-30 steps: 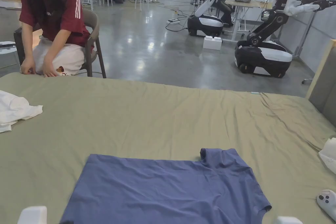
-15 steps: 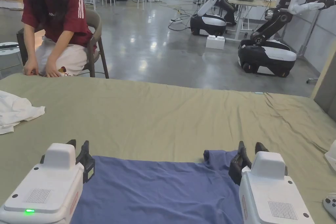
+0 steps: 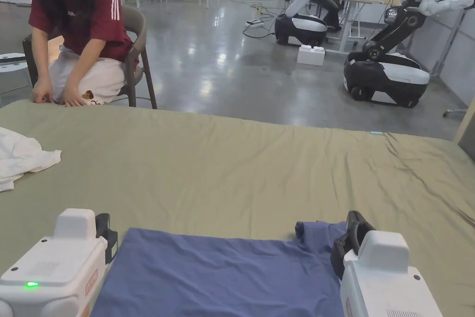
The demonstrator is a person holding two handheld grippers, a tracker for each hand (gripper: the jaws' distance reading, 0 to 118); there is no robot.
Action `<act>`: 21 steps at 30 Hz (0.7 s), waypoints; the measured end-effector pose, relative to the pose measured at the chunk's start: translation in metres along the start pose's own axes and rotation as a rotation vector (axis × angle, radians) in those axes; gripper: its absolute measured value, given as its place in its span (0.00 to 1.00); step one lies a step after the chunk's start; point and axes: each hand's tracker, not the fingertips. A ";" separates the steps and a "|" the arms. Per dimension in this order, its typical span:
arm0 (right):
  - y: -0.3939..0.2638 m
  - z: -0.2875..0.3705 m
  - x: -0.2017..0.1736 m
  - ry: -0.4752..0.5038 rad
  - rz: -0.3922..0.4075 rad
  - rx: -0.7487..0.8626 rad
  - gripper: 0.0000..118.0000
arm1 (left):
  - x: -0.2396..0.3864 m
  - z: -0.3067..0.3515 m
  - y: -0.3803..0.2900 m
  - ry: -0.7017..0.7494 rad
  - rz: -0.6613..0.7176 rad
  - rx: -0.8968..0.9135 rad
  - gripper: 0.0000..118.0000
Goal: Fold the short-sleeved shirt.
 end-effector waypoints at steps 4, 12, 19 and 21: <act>-0.015 -0.018 0.002 0.010 -0.007 -0.068 0.00 | -0.016 -0.075 0.007 -0.048 0.043 -0.227 0.00; -0.051 -0.047 0.013 -0.008 0.017 -0.185 0.00 | -0.004 -0.183 0.023 -0.071 0.037 -0.498 0.31; -0.081 -0.058 0.030 -0.046 0.012 -0.285 0.00 | 0.019 -0.225 0.008 -0.113 0.035 -0.674 0.62; -0.088 -0.061 0.035 -0.058 0.012 -0.310 0.00 | 0.032 -0.229 -0.002 -0.070 -0.015 -0.717 0.62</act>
